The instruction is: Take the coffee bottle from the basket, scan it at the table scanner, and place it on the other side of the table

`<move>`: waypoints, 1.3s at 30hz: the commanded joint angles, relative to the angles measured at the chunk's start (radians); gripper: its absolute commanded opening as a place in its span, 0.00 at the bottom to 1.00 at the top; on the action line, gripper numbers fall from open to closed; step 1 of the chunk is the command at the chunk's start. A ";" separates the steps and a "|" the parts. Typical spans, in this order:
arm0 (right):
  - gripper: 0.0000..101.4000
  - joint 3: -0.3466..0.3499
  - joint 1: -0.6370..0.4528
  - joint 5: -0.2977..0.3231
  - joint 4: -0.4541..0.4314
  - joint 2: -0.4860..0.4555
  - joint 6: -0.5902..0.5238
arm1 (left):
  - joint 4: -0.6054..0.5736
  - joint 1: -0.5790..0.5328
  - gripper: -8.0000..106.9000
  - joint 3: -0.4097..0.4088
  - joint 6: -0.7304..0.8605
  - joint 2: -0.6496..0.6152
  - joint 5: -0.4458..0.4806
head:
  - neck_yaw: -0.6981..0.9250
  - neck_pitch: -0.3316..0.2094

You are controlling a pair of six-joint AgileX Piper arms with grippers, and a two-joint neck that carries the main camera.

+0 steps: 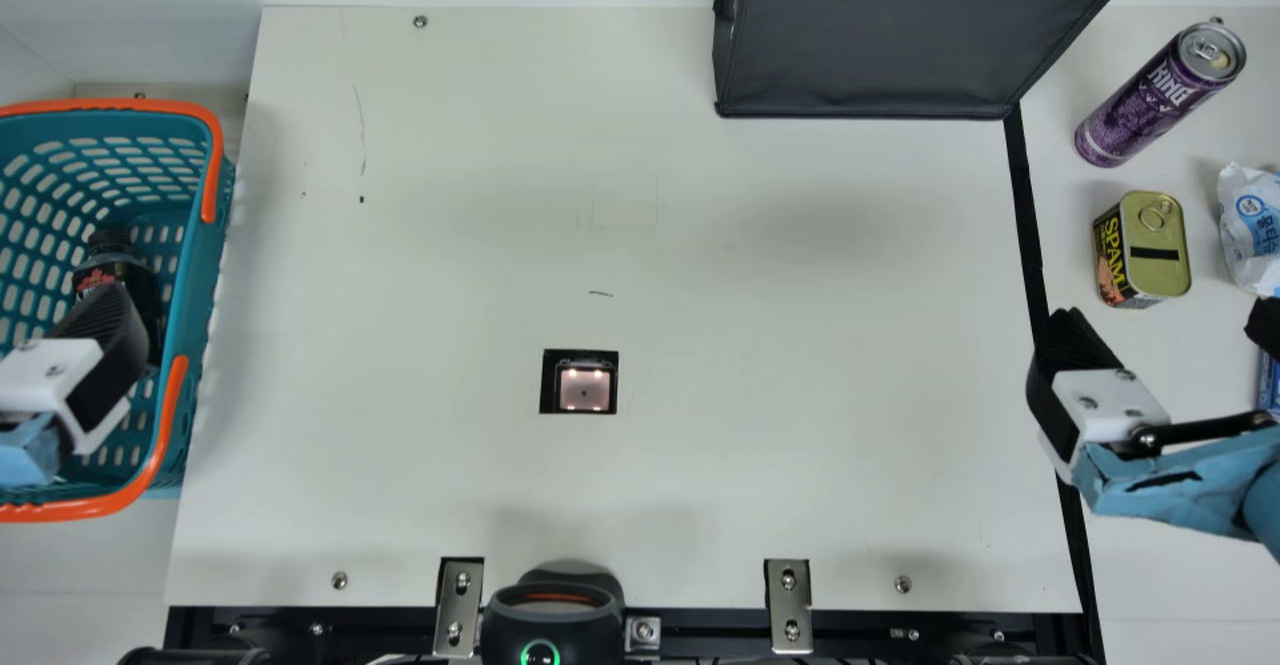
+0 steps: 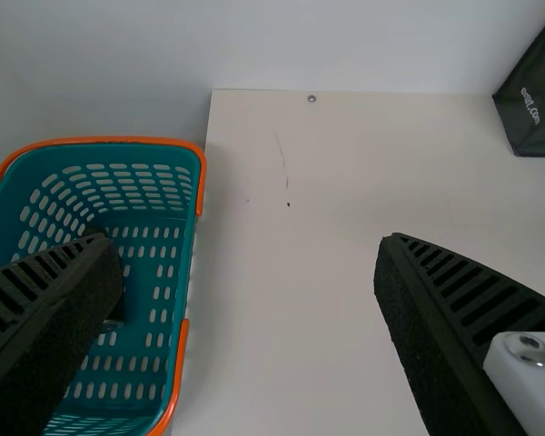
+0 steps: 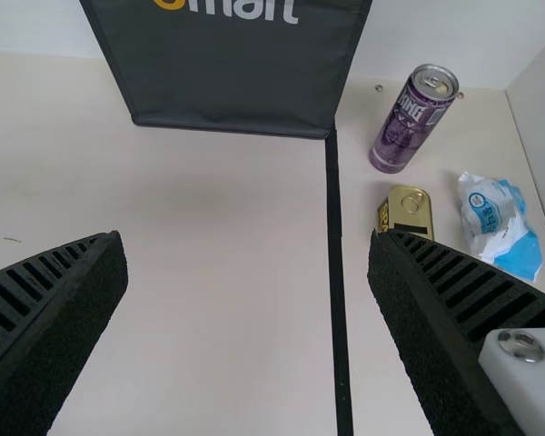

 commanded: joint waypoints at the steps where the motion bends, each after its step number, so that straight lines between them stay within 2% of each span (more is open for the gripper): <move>1: 0.94 0.000 0.000 0.000 0.000 0.000 0.000 | 0.000 0.000 0.85 0.000 0.000 0.000 0.000 | 0.025 -0.029; 15: 0.94 0.000 0.000 0.000 0.000 0.000 0.000 | 0.000 0.000 0.85 0.000 0.000 0.000 0.000 | 0.351 -0.029; 39: 0.94 0.000 0.000 0.000 0.000 0.000 0.000 | 0.000 0.000 0.85 0.000 0.000 0.000 0.000 | 0.351 -0.029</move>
